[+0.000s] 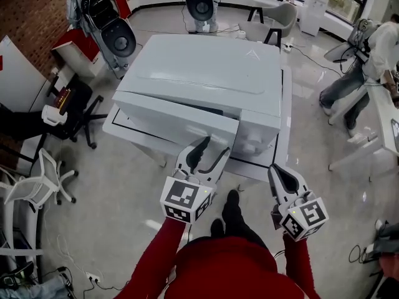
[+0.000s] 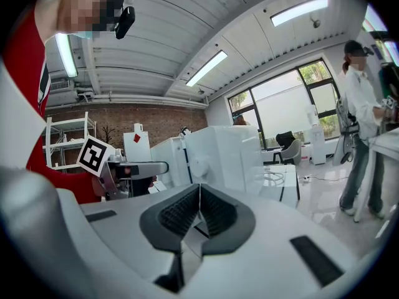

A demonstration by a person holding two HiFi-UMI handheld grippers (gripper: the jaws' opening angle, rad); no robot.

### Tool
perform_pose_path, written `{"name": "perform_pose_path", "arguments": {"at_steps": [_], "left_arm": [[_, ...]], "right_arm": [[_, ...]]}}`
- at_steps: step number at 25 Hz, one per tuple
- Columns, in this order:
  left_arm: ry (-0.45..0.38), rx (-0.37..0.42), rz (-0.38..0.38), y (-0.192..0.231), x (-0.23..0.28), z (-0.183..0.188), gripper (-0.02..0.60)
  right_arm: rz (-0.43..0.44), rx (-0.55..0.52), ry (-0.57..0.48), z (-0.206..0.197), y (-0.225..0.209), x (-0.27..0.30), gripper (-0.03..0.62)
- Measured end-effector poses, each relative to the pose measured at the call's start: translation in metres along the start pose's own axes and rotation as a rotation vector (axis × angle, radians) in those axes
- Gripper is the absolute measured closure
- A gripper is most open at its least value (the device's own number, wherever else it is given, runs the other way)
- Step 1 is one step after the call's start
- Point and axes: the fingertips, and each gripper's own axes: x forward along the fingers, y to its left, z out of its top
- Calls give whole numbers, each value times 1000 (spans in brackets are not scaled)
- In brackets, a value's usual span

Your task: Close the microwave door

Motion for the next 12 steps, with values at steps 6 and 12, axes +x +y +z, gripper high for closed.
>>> {"name": "perform_pose_path", "arguments": {"at_steps": [6, 12], "left_arm": [[-31, -6, 32, 7, 5, 5, 377], [-53, -25, 91, 9, 5, 7, 413]], "right_arm": [[0, 9, 4, 2, -10, 6, 579], [2, 10, 11, 4, -19, 11, 579]]}}
